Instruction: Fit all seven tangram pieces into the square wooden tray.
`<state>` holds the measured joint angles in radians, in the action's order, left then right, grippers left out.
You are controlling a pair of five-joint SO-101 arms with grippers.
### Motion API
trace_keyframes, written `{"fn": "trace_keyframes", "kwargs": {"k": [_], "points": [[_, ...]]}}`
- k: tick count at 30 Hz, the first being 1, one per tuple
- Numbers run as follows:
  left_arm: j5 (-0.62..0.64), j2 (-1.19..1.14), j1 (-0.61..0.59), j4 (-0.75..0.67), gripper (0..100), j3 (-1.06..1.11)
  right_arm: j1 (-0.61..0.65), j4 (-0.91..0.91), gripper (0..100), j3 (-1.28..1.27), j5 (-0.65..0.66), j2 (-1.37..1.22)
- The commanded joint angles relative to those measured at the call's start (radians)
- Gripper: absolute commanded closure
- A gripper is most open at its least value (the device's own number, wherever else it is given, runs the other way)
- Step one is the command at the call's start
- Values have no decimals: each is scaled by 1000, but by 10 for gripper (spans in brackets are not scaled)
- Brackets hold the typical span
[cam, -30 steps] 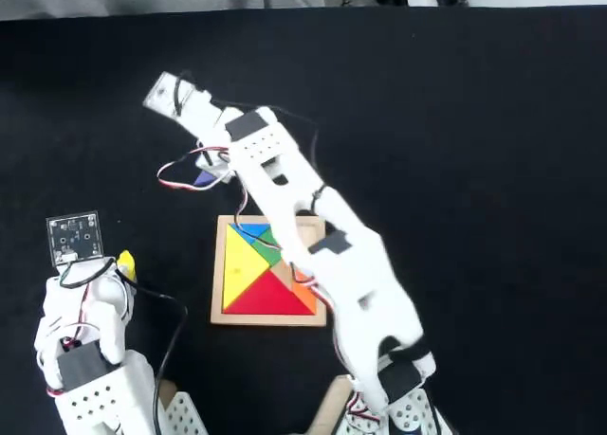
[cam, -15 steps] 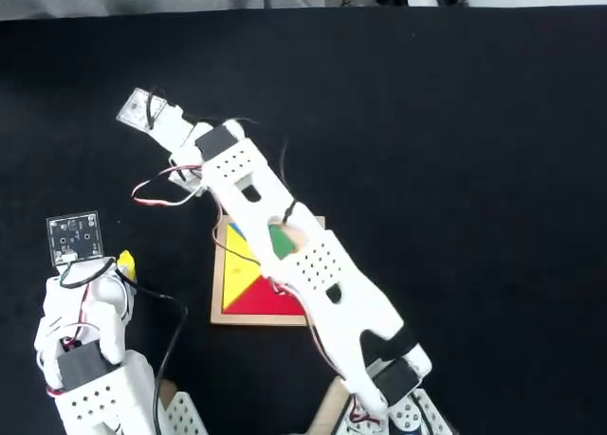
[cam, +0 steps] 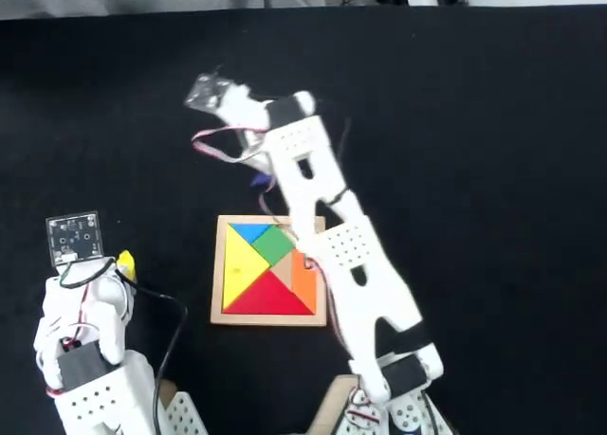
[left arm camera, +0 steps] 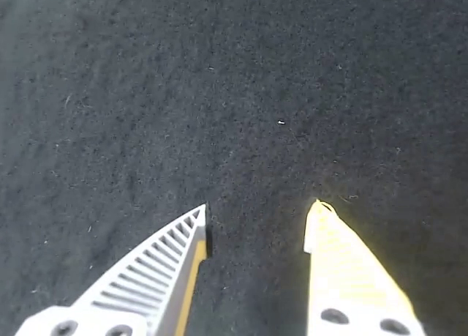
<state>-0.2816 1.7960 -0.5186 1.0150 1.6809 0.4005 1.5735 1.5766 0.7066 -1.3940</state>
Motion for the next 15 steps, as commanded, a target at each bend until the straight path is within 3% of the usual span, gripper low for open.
{"fn": "trace_keyframes", "kwargs": {"k": [1, 15], "points": [[6, 5, 13, 6, 777, 21, -89, 101, 985, 97, 12, 25], [6, 5, 15, 6, 777, 21, -393, 195, 988, 90, 15, 77]]}}
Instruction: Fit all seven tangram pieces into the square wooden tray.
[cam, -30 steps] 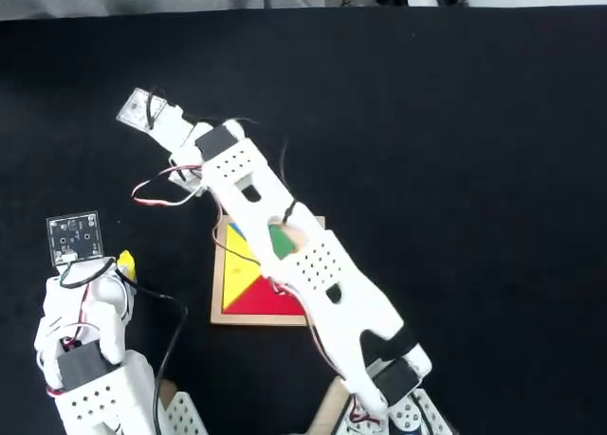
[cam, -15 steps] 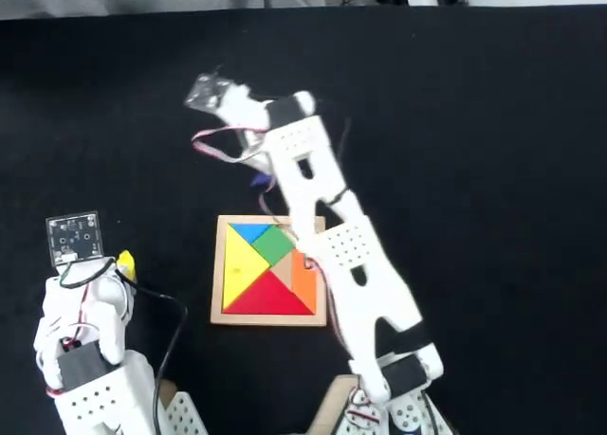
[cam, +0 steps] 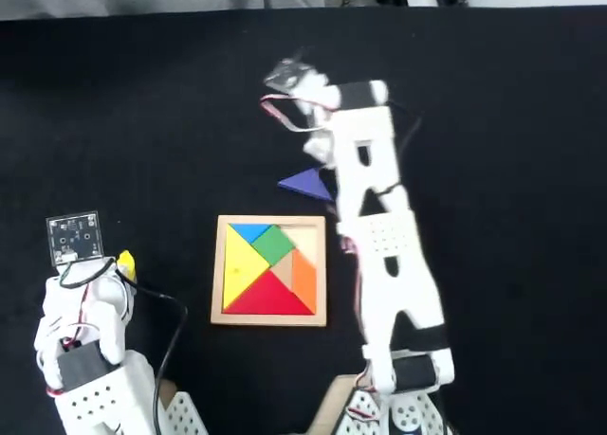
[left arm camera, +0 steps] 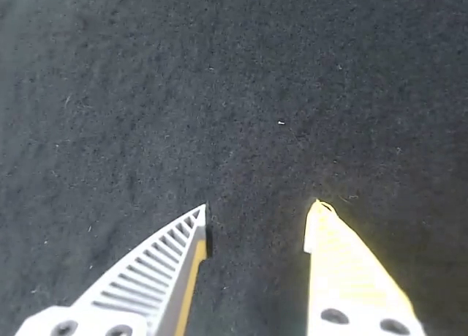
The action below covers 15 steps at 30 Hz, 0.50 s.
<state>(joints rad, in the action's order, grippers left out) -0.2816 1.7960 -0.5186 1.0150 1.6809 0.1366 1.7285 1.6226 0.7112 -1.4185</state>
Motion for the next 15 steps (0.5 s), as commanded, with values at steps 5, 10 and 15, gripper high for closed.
{"fn": "trace_keyframes", "kwargs": {"k": [5, 10, 15], "points": [[6, 5, 15, 6, 777, 21, -192, 41, 988, 42, 9, 199], [6, 5, 15, 6, 777, 21, -196, 43, 988, -16, 9, 285], [6, 5, 15, 6, 777, 21, -196, 43, 988, -280, 5, 450]]}}
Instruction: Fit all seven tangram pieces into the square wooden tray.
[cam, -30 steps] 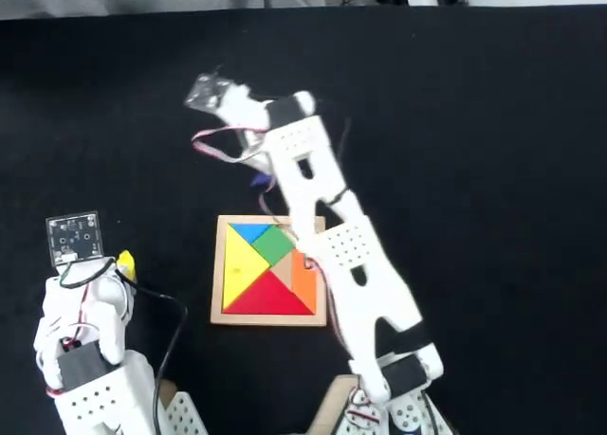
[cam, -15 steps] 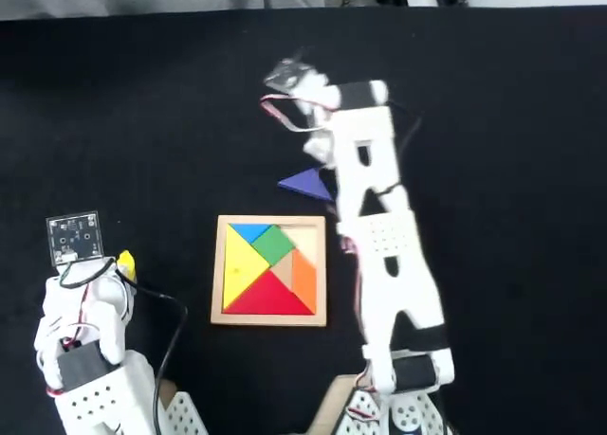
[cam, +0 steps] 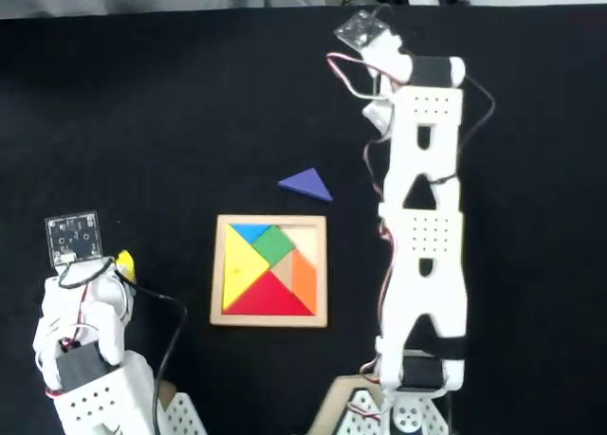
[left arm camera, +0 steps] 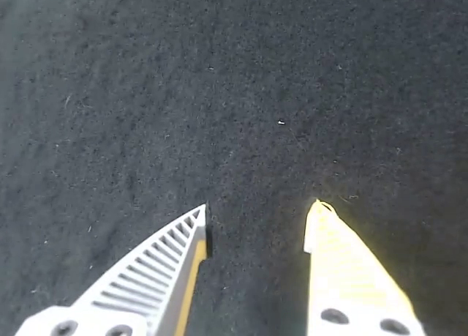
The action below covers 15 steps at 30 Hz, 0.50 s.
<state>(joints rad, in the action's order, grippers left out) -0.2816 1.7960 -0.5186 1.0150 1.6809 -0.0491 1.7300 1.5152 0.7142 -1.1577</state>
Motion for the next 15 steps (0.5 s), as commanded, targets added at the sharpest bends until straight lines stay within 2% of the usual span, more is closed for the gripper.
{"fn": "trace_keyframes", "kwargs": {"k": [1, 6, 11, 15], "points": [[6, 5, 15, 6, 777, 21, -9, 40, 988, -242, 2, 237], [6, 5, 15, 6, 777, 21, 31, 37, 988, -558, 2, 470], [6, 5, 15, 6, 777, 21, 153, 17, 987, -768, 14, 595], [6, 5, 13, 6, 777, 21, 262, -5, 987, -872, 198, 582]]}}
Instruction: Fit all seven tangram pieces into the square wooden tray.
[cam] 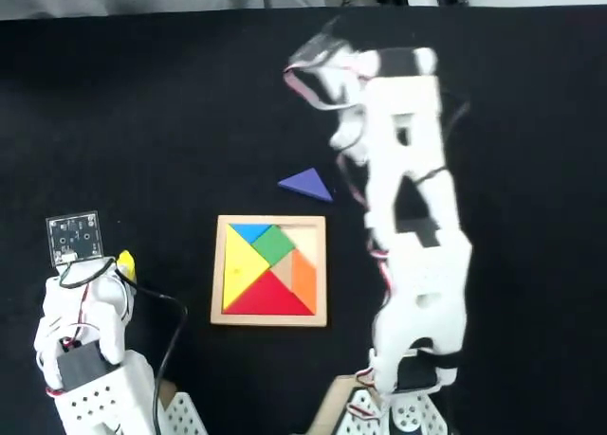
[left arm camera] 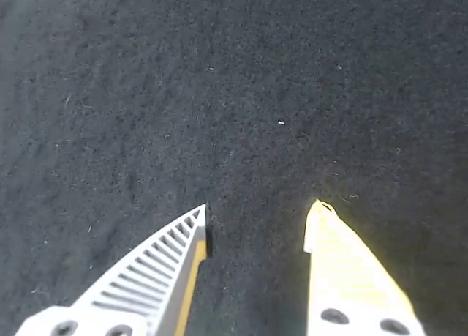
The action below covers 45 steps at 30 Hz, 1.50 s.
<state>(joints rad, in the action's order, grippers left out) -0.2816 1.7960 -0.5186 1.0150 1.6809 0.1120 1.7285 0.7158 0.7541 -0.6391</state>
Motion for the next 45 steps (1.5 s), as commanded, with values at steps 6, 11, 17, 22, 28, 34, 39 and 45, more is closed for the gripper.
{"fn": "trace_keyframes", "kwargs": {"k": [6, 11, 17, 22, 28, 34, 39, 45], "points": [[6, 5, 10, 8, 777, 21, 187, -71, 837, -105, 218, -4], [6, 5, 8, 8, 777, 21, 219, -137, 720, -99, 224, -105], [6, 5, 8, 8, 777, 21, 212, -218, 720, -97, 226, -214], [6, 5, 8, 8, 777, 21, 210, -244, 720, -96, 226, -225], [6, 5, 8, 8, 777, 21, 176, -215, 720, -50, 226, -231], [6, 5, 8, 8, 777, 21, 175, -216, 773, -45, 261, -260], [6, 5, 8, 8, 777, 21, 173, -215, 826, -44, 295, -278], [6, 5, 8, 8, 777, 21, 175, -215, 867, -44, 292, -257]]}}
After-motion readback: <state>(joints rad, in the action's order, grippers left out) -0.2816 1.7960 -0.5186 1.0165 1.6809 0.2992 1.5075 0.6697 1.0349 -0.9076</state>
